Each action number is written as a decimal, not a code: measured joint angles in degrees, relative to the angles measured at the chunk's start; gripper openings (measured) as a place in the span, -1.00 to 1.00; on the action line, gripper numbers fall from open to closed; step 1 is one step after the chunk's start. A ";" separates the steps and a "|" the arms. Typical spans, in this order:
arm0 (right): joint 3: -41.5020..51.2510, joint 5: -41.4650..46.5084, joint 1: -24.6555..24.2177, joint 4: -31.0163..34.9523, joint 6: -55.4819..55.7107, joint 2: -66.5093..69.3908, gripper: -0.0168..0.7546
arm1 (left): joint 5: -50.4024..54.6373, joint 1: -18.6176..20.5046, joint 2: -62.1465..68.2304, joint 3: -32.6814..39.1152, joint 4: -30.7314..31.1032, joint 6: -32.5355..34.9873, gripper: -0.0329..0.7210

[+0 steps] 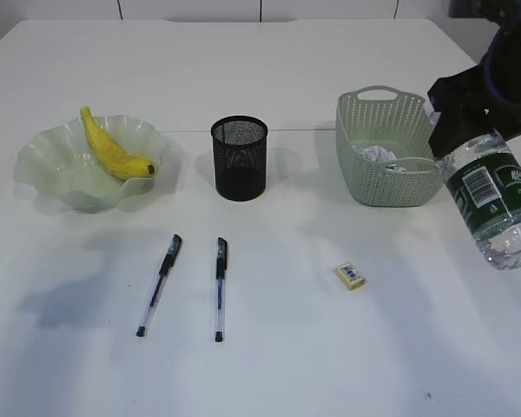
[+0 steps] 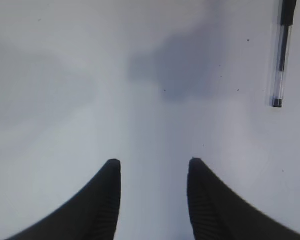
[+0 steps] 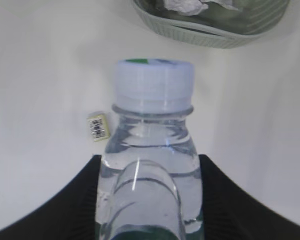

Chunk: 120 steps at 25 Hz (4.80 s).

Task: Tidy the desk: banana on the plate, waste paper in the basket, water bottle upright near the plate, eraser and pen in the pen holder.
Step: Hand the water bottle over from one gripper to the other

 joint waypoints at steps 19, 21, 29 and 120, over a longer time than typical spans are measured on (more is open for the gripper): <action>20.90 -19.99 13.09 22.89 -29.39 -12.87 0.02 | 0.00 0.00 0.00 0.00 0.00 0.00 -0.11; 23.05 -23.66 13.09 28.71 -35.33 -12.87 0.02 | 0.00 0.00 0.00 0.00 0.00 0.00 -0.11; 24.68 -28.67 13.09 39.09 -45.72 -12.87 0.02 | 0.09 0.00 0.00 0.00 0.00 0.00 -0.11; 22.41 -21.77 13.19 95.12 -103.60 -7.43 0.02 | -96.14 -13.06 0.88 13.74 68.83 -54.17 0.01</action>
